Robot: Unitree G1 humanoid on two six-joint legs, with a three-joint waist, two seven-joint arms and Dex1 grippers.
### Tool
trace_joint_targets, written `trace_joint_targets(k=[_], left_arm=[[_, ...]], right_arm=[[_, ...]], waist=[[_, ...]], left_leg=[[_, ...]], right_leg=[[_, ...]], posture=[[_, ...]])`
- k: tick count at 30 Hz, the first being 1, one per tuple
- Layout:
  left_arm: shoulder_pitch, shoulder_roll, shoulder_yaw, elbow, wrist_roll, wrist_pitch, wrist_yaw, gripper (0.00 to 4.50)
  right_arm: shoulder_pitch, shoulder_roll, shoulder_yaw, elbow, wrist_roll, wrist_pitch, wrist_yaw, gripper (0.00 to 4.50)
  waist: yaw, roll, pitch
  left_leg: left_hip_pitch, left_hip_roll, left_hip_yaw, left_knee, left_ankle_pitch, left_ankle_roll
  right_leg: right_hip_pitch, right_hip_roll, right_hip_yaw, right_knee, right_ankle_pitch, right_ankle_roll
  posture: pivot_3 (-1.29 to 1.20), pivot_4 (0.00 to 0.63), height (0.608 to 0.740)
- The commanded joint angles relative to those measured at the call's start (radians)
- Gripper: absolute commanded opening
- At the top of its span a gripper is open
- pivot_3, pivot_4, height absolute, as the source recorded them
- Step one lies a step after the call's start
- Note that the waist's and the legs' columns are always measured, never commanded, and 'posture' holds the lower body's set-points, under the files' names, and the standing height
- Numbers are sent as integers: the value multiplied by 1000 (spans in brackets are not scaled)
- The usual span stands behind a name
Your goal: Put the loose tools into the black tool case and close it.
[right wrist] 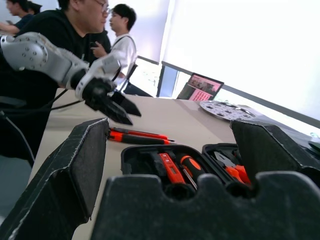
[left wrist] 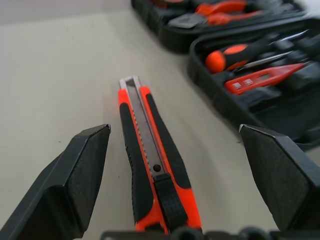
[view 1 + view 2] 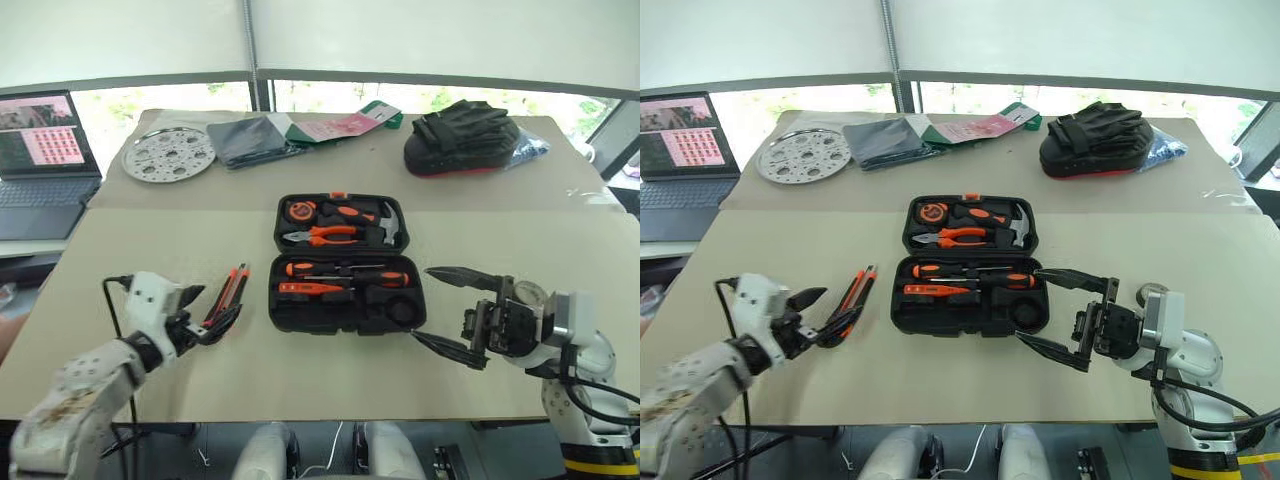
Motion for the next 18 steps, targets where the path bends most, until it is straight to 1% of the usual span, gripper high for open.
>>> trace_joint_targets(k=[1,3,5,6,7,11,12,13,16,18], left_arm=[[-15,-29,-72,9,87,12,89,4477],[-12,-27,-96,21,128,2,110,4477],[5,-30,-87,29,136,5,114,4477],[18,-33,-77,36,132,5,108,3949],[29,-36,-67,43,127,4,102,3743],[68,-44,-50,52,107,-46,50,2319],[71,-45,-41,50,97,-73,27,2167],[68,-42,-21,49,85,-94,5,1787],[44,11,35,80,73,-153,-77,1820],[10,65,56,110,63,-199,-156,1820]], right_arm=[[-5,5,2,-64,8,14,-47,4500],[-5,6,8,-75,5,19,-63,4500],[-4,-1,10,-85,3,28,-76,4500],[-5,-4,11,-85,2,32,-81,4500],[-6,-7,10,-85,2,35,-85,4500],[-16,-17,4,-74,4,41,-91,4500],[-16,-19,1,-73,5,43,-91,4500],[-15,-22,-1,-73,6,44,-92,4500],[-12,-29,-5,-74,9,47,-95,4500],[-11,-32,-7,-67,7,45,-94,4500]], waist=[[1,0,0],[3,0,0],[3,0,0],[3,0,0],[3,0,0],[3,1,0],[3,1,-1],[3,1,-1],[3,1,-1],[6,1,0]], left_leg=[[0,0,0,0,0,0],[1,0,0,0,0,0],[1,0,0,-1,0,0],[2,0,0,-1,0,0],[2,0,0,-1,0,0],[2,0,0,-1,0,0],[2,0,0,-2,0,0],[2,0,0,-2,0,0],[2,0,0,-1,0,0],[1,0,0,-1,0,0]], right_leg=[[0,0,0,0,0,0],[0,0,0,0,0,0],[0,-1,0,1,0,0],[0,-1,0,1,0,-1],[0,-1,1,1,0,-1],[0,-3,1,1,-1,-1],[0,-3,1,1,-1,-1],[0,-3,1,1,-1,-1],[-1,-4,0,1,-1,-1],[-1,-3,-1,1,-1,-2]], posture=[[0,150,740],[0,150,740],[0,150,740],[0,150,740],[0,150,740],[0,150,740],[0,150,740],[0,150,740],[0,150,740],[0,150,740]])
